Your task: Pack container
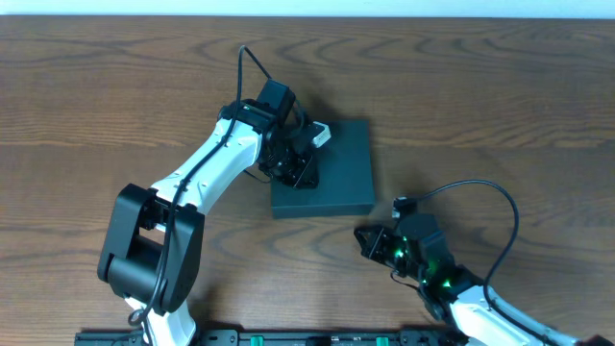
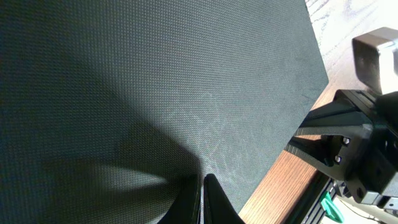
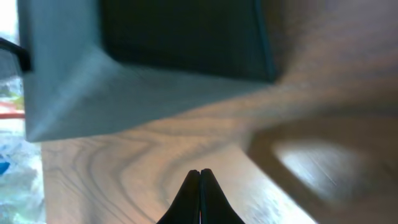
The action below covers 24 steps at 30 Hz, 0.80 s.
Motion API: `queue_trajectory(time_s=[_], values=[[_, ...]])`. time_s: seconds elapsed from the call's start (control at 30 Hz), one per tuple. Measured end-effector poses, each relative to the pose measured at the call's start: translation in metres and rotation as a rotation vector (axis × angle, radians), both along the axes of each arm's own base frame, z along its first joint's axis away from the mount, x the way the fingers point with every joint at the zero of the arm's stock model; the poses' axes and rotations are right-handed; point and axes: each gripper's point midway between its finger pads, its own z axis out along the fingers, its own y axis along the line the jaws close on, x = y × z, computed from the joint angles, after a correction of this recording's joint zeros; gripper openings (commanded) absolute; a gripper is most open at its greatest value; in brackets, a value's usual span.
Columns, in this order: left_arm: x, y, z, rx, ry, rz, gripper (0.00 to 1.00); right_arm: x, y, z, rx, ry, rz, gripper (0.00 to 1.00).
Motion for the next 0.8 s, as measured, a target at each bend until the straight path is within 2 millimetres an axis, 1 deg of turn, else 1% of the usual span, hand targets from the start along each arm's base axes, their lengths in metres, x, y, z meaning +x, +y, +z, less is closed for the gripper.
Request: queue_trajectory(time_s=[0.07,0.43,0.8], values=[[0.0,0.0,0.0,0.003,0.001,0.001,0.06,0.006,0.003,0.004,0.01,-0.03,-0.017,0.02],[0.0,0.0,0.0,0.012,-0.001,0.0,0.06,0.028,-0.009,-0.005,0.009,-0.029,-0.194,0.02],[0.0,0.0,0.0,0.015,-0.002,0.003,0.06,0.034,-0.014,-0.003,0.024,-0.032,-0.267,0.01]])
